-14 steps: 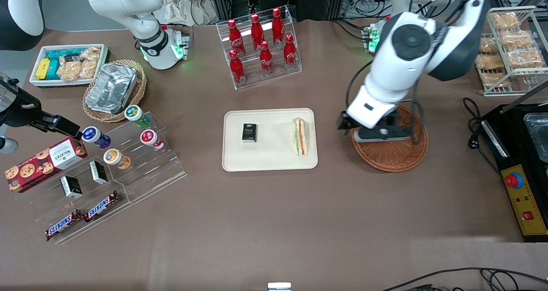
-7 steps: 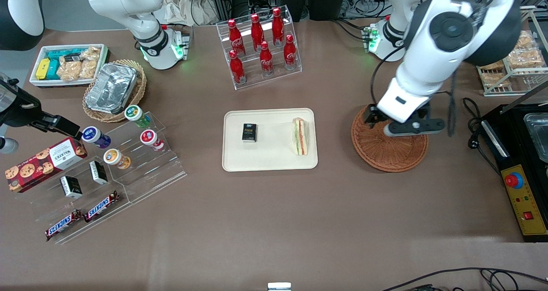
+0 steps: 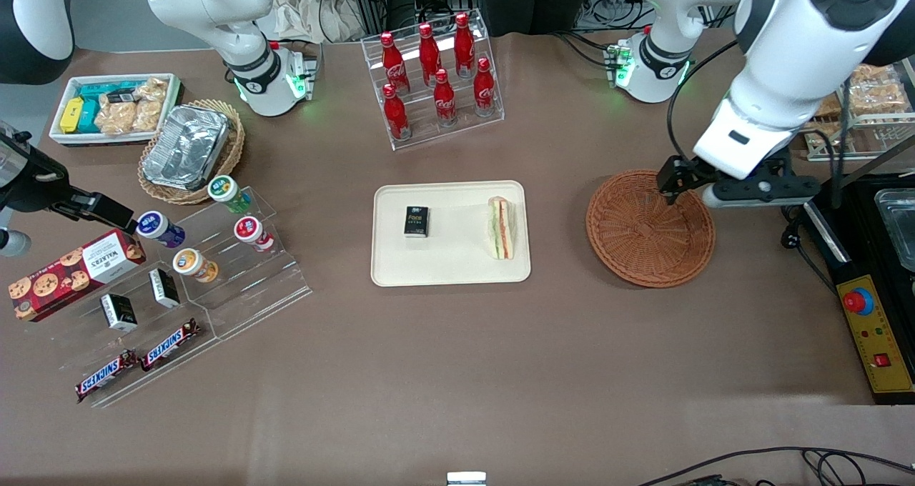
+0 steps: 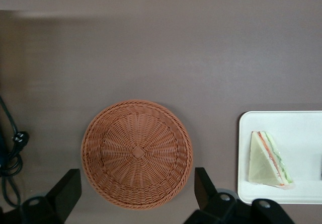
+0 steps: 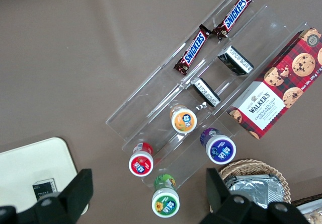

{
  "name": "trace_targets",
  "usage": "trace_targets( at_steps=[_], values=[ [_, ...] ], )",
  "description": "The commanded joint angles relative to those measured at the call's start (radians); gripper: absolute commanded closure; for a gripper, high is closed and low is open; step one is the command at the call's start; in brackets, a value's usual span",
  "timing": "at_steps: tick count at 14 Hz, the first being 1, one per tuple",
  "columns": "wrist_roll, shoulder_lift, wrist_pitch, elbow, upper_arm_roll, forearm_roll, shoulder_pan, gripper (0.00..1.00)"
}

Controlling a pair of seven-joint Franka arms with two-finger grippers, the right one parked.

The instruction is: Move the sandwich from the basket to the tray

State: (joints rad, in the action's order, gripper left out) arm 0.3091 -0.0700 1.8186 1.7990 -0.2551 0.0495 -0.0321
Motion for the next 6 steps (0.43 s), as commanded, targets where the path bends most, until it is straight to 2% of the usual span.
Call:
trace_targets(
  at_steps=[1,2,6],
  values=[
    [-0.138,-0.016,-0.050,-0.013,0.002,0.001,0.035,0.00],
    [-0.195,-0.020,-0.076,-0.013,0.017,-0.005,0.038,0.00],
    [-0.215,-0.040,-0.099,-0.012,0.050,-0.011,0.038,0.00]
  ],
)
